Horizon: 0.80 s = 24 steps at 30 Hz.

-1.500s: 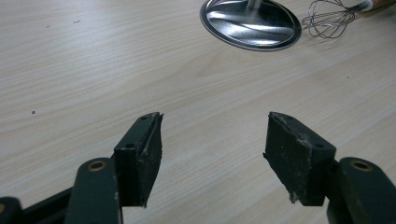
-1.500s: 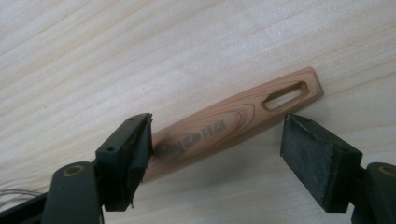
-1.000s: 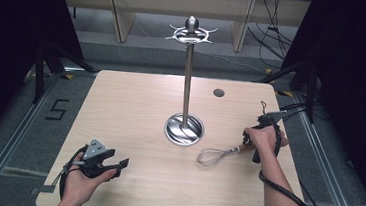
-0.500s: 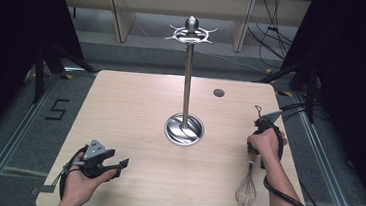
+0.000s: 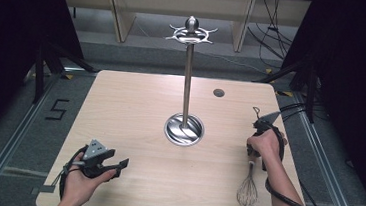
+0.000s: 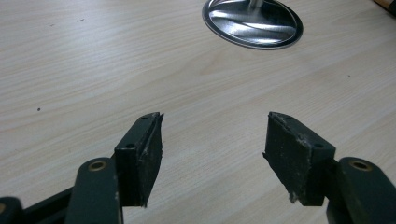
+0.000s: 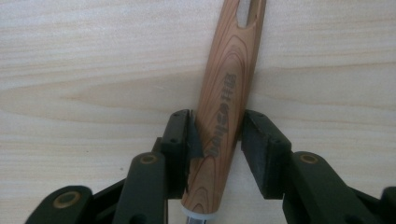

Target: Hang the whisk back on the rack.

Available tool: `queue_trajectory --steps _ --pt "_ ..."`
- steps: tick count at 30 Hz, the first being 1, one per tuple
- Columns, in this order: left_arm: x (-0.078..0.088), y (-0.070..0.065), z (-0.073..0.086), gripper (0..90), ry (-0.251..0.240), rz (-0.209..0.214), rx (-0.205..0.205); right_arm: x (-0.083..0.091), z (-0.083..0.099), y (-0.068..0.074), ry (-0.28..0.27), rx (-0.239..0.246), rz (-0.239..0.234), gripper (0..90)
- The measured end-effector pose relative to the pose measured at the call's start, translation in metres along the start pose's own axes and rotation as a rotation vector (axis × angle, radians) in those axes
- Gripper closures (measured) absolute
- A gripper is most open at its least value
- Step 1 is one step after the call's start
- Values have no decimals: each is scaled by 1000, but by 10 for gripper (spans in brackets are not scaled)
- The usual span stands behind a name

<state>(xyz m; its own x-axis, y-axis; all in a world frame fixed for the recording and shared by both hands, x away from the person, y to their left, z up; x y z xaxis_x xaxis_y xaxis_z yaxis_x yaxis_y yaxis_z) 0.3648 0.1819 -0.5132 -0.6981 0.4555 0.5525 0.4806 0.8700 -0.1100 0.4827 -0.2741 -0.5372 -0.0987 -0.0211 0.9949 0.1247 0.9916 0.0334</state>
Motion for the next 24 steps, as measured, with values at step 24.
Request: queue_trajectory --steps 24 --pt "0 -1 0 357 -7 7 12 23 -1 1 -135 60 -117 688"
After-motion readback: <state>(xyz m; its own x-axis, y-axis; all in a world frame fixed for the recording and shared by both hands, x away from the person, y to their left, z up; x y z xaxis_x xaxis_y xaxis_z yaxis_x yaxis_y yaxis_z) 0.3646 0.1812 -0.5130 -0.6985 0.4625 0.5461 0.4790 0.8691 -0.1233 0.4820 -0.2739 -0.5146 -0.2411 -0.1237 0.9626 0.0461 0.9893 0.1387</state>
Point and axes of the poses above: each handheld gripper's, and its own axes: x roughly backward along the jaws, z roughly out of its underside, y roughly to its left, the point moved 7 cm from there along -x, roughly forward along the jaws, and after that the axes turned 2 degrees about -y, right-handed, at the moved point
